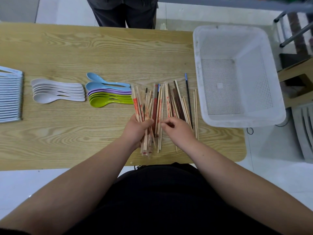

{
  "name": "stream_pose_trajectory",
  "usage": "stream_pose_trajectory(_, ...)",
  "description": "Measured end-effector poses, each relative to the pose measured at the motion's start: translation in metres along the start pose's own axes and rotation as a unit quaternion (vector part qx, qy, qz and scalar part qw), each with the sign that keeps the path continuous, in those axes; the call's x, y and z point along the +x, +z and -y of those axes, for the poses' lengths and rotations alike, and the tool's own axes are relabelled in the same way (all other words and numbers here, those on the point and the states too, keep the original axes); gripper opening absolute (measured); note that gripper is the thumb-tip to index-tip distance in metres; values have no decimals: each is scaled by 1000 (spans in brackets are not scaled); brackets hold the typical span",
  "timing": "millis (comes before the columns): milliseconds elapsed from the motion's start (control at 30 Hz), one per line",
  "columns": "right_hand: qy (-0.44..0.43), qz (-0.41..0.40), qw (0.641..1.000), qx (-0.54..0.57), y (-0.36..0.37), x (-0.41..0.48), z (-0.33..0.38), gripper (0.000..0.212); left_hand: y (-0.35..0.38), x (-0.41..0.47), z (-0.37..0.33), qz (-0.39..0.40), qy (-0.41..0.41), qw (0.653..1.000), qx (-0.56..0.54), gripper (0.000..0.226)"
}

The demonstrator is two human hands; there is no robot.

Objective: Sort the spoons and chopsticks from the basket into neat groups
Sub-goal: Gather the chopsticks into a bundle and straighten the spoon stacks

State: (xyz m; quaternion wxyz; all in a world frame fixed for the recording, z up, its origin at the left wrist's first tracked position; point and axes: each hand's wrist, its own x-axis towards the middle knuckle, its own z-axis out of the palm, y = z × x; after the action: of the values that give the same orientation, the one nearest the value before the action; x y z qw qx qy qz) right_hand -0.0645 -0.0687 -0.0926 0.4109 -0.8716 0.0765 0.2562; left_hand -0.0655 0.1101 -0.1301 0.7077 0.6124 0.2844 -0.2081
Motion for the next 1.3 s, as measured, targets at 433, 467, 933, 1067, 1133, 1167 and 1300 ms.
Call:
stream_pose_trajectory(433, 135, -72, 965, -214, -34, 23, -55, 26, 0, 1, 9, -2, -38, 999, 13, 36)
stream_pose_trajectory(467, 148, -69, 965, -203, -35, 24, -54, 20, 1, 1, 8, 2, -39, 999, 13, 36)
stream_pose_trajectory(933, 80, 24, 984, 155, -9, -11, -9, 17, 11, -11, 4, 47, -19, 999, -10, 32)
stream_pose_trajectory(1067, 74, 43, 964, 251, 9, -17, 6, 15, 16, -20, 4, 72, -20, 996, -56, 23)
stream_pose_trajectory(1133, 77, 51, 956, 279, 15, -19, 8, 12, 14, -21, 5, 70, -20, 996, -59, 21)
stream_pose_trajectory(1167, 77, 59, 953, 288, 17, -20, 8, 11, 12, -22, 5, 68, -18, 996, -57, 20)
stream_pose_trajectory(1300, 60, -24, 994, 92, 10, -24, -11, 10, 1, -22, 12, 43, -20, 999, -27, 24)
